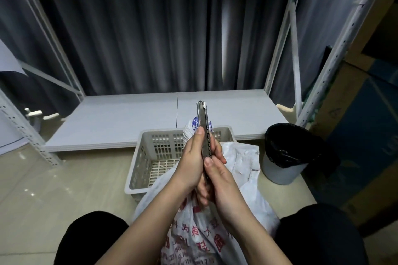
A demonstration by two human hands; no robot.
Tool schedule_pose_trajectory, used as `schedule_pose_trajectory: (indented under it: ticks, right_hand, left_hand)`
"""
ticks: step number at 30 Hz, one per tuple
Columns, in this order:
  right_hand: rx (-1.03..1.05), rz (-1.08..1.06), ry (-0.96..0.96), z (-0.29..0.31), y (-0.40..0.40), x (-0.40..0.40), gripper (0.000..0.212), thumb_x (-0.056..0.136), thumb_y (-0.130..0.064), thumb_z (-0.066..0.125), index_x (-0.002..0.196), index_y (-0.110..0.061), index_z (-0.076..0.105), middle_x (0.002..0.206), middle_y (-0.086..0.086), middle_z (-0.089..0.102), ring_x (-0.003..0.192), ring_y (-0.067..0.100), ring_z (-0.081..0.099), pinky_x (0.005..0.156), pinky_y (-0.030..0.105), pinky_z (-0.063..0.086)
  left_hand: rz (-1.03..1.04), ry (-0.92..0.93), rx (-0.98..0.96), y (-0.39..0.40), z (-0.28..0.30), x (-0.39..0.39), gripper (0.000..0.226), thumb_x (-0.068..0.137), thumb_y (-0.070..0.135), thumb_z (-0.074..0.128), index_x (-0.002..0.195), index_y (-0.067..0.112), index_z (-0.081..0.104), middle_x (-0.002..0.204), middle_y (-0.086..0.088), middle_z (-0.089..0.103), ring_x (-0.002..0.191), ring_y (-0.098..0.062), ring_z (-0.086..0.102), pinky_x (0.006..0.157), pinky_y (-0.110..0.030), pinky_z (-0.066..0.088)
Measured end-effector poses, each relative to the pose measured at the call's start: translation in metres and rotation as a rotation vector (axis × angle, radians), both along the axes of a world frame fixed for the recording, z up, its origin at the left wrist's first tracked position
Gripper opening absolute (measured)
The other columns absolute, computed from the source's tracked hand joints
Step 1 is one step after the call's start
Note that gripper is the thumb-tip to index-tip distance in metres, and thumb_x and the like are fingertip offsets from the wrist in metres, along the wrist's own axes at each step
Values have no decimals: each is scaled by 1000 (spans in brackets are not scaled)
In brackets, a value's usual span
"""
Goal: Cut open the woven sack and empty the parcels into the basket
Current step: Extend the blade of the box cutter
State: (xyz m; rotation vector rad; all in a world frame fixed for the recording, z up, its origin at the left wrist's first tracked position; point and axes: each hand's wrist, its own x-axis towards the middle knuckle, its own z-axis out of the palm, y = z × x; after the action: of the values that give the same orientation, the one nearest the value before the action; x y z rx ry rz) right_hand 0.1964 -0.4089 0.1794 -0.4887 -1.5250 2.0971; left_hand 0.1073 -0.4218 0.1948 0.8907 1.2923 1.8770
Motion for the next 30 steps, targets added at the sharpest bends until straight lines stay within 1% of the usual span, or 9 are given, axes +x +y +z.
schedule_pose_trajectory:
  ticks: [4, 7, 10, 14, 17, 20, 22, 25, 30]
  right_hand:
    - [29, 11, -18, -3, 1, 2, 25, 100, -28, 35, 91, -9, 47, 39, 2, 45, 29, 12, 37, 34, 18, 31]
    - [43, -9, -17, -5, 0, 2, 30, 96, -32, 35, 86, -5, 43, 36, 1, 43, 27, 11, 34, 32, 17, 29]
    - [13, 8, -20, -5, 0, 3, 33, 93, -36, 35, 80, -6, 42, 36, 1, 42, 27, 10, 33, 32, 16, 28]
    - [-105, 106, -54, -6, -4, 4, 32, 92, -41, 42, 79, -12, 46, 48, 2, 45, 32, 11, 38, 36, 20, 26]
    - [-130, 61, -56, -9, -10, 3, 25, 96, -36, 41, 88, -14, 49, 48, 1, 43, 32, 9, 37, 34, 18, 26]
    - [-123, 32, -25, -8, -15, 2, 31, 88, -41, 42, 82, -11, 47, 48, 3, 42, 32, 8, 37, 33, 16, 25]
    - [-143, 29, -17, -6, -19, 3, 33, 86, -42, 43, 77, -11, 45, 47, 4, 39, 32, 8, 33, 34, 16, 24]
    - [-334, 52, 30, -5, -25, 0, 34, 83, -43, 45, 70, -12, 40, 42, -1, 29, 30, 6, 23, 33, 15, 18]
    - [-401, 116, 110, -2, -20, -1, 25, 88, -34, 39, 78, -11, 44, 46, -5, 27, 31, 2, 19, 32, 11, 18]
  left_hand:
    - [-15, 18, -37, 1, -4, -1, 46, 90, 46, 30, 64, 11, 45, 58, -6, 56, 53, -21, 55, 60, -30, 45]
    - [-51, 9, -75, 0, -7, -5, 46, 88, 46, 33, 63, 11, 48, 59, -7, 57, 56, -23, 56, 59, -28, 44]
    - [-63, 39, -124, -1, -8, -12, 49, 87, 49, 32, 57, 19, 55, 60, -6, 60, 61, -26, 55, 59, -29, 40]
    - [55, -53, -75, 1, -10, -8, 59, 85, 55, 30, 43, 18, 50, 46, -7, 49, 48, -25, 51, 57, -29, 42]
    - [121, 50, -116, -3, -12, -4, 67, 87, 58, 24, 39, 19, 49, 42, -3, 51, 49, -25, 52, 60, -30, 43]
    - [109, 117, -143, -8, -11, -3, 67, 88, 58, 22, 40, 20, 49, 44, -1, 52, 51, -23, 54, 61, -29, 44]
    - [80, 84, -133, -11, -11, -4, 64, 88, 58, 25, 43, 18, 48, 46, -4, 51, 48, -21, 52, 59, -28, 43]
    - [65, 26, -92, -13, -10, -6, 64, 92, 55, 26, 45, 17, 48, 45, -5, 49, 45, -21, 51, 57, -29, 42]
    - [182, -150, -60, -10, -4, -6, 75, 101, 44, 20, 37, 18, 49, 38, -5, 48, 37, -18, 48, 45, -22, 40]
